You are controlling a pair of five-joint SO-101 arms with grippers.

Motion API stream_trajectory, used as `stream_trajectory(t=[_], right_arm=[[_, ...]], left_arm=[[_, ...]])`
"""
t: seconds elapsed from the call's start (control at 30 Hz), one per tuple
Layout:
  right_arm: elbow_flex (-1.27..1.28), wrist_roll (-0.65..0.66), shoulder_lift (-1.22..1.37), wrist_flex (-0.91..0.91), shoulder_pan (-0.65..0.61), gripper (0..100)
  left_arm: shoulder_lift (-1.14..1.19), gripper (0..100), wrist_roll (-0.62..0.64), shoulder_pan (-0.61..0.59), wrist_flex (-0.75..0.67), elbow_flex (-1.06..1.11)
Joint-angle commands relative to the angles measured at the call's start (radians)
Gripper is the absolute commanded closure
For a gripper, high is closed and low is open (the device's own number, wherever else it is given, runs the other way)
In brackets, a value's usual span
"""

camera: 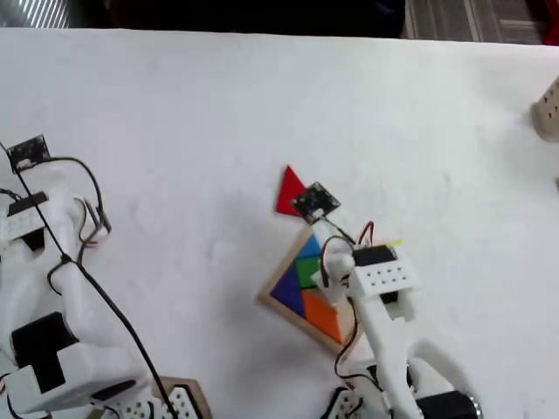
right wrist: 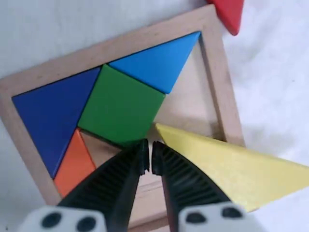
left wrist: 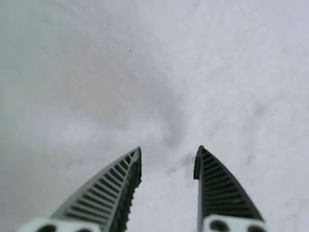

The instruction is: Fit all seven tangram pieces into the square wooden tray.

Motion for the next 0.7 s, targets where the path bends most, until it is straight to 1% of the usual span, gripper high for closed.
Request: stream_trajectory(t=[0.0, 0.27, 0.37, 0.5, 0.57, 0.67], right_arm=[[-0.100, -0.020, 0.048, -0.022, -0.004, 98.1], [-0.275, -0.023, 0.170, -0.021, -0.008, 98.1], [-0.331, -0.060, 0.177, -0.001, -0.001, 98.1], [-0.416, -0.060, 0.111, 0.124, 0.050, 98.1], [-0.433, -0.035, 0.064, 0.189, 0.079, 98.1], [-0.400, -0.005, 0.015, 0.298, 0.061, 98.1]], left_arm=[[-0.005, 81, -0.012, 0.007, -0.014, -0.008], [-0.005, 81, -0.012, 0.007, -0.014, -0.008], [-0.005, 81, -0.012, 0.007, -0.014, -0.008], [-0.005, 81, -0.012, 0.007, -0.015, -0.008], [-0.005, 81, -0.012, 0.007, -0.015, -0.008], [-0.005, 81, -0.012, 0.007, -0.015, -0.008]])
